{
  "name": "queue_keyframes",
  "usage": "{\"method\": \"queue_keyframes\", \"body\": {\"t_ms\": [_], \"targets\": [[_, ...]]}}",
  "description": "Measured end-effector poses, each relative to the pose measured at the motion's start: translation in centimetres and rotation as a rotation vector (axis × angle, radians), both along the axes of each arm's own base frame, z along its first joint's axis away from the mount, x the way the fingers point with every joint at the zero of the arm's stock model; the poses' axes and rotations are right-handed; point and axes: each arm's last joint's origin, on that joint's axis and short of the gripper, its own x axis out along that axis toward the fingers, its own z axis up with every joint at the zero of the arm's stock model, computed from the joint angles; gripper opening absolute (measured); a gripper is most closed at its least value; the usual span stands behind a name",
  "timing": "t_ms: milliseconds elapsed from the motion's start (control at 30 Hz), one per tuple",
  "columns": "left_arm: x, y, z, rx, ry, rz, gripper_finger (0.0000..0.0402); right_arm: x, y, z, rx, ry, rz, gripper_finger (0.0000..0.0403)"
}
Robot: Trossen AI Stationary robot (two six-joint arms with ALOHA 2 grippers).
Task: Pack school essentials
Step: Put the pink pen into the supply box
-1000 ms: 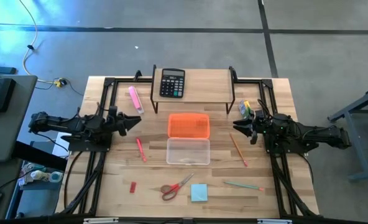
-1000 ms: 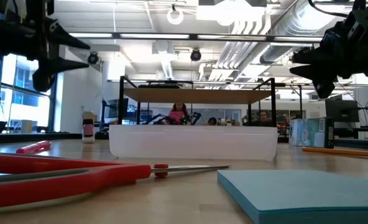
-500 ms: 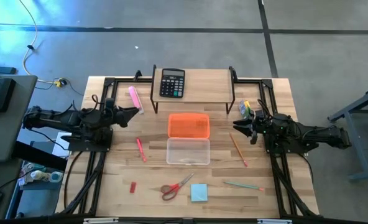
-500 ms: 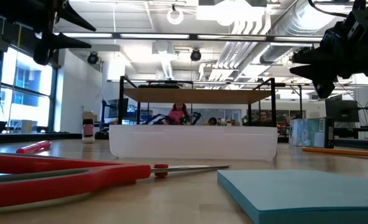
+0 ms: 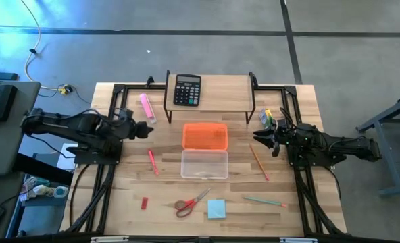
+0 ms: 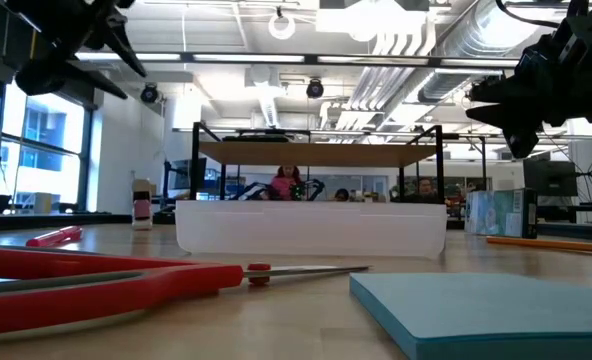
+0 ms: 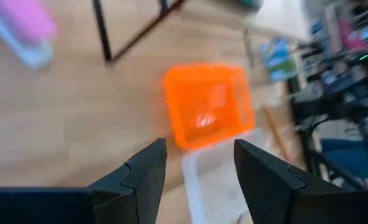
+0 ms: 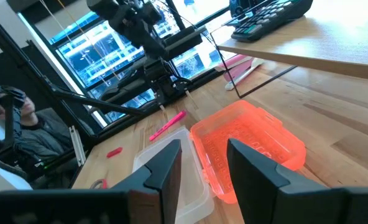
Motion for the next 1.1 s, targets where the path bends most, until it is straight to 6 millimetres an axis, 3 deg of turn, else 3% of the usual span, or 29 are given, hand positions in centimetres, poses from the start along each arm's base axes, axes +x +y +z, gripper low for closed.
{"method": "queue_keyframes", "body": {"t_ms": [367,667,1100], "targets": [[3.8,-0.7,-3.7,-0.267,0.232,0.007,0.0177,0.0,0.0,0.0,0.000,0.001,0.000,0.0122],[5.5,-0.8,-6.4,-0.315,0.389,0.079,0.0177,0.0,0.0,0.0,0.000,0.000,0.000,0.0122],[6.5,-1.1,-9.4,-0.346,0.564,0.214,0.0177,0.0,0.0,0.0,0.000,0.000,0.000,0.0122]]}}
